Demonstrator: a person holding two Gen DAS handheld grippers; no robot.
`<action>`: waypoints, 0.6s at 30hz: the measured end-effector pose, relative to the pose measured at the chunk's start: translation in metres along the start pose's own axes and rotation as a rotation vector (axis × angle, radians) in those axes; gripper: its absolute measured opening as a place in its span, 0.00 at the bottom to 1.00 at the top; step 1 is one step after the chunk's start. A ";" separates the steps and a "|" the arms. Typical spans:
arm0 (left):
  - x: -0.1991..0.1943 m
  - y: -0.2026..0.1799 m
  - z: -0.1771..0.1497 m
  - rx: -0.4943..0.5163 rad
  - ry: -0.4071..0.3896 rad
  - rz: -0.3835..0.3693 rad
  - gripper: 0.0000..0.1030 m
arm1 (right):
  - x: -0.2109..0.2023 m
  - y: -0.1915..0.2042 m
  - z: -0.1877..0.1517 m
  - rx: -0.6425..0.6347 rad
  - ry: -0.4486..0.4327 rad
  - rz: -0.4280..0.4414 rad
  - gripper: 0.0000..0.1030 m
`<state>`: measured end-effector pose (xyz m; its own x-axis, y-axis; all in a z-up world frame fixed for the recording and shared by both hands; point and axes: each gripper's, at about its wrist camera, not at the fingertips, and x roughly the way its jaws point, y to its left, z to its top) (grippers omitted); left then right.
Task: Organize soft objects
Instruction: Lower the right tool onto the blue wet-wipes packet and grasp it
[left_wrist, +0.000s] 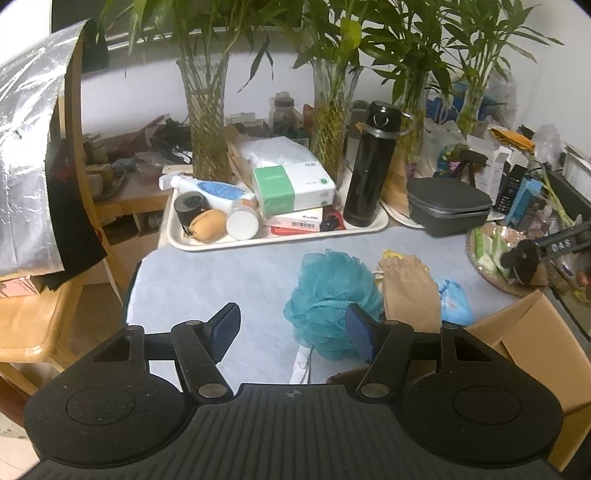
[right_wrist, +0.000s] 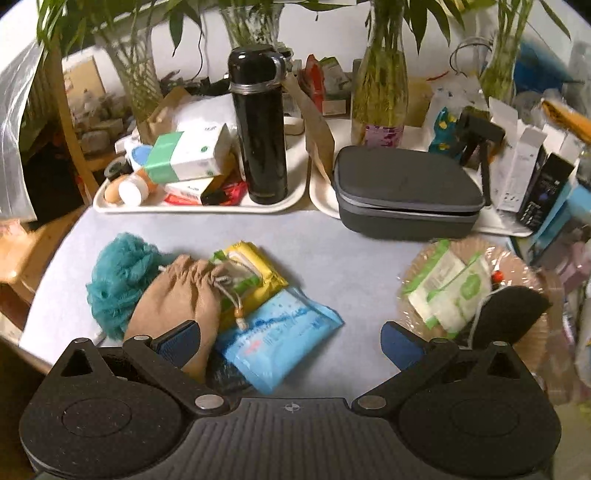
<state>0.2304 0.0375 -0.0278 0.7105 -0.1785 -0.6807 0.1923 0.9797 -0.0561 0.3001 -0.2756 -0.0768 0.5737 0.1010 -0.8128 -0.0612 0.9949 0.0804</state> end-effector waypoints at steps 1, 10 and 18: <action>0.002 0.000 -0.001 -0.003 0.004 -0.002 0.60 | 0.003 -0.002 0.001 0.011 -0.003 0.007 1.00; 0.008 0.001 -0.009 -0.041 0.014 -0.040 0.60 | 0.057 -0.024 0.003 0.201 0.097 0.085 1.00; 0.011 -0.001 -0.012 -0.062 0.022 -0.053 0.60 | 0.118 -0.034 -0.004 0.345 0.276 0.154 0.75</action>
<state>0.2301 0.0360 -0.0438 0.6851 -0.2293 -0.6914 0.1868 0.9727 -0.1376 0.3664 -0.2977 -0.1783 0.3376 0.2892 -0.8958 0.1733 0.9163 0.3611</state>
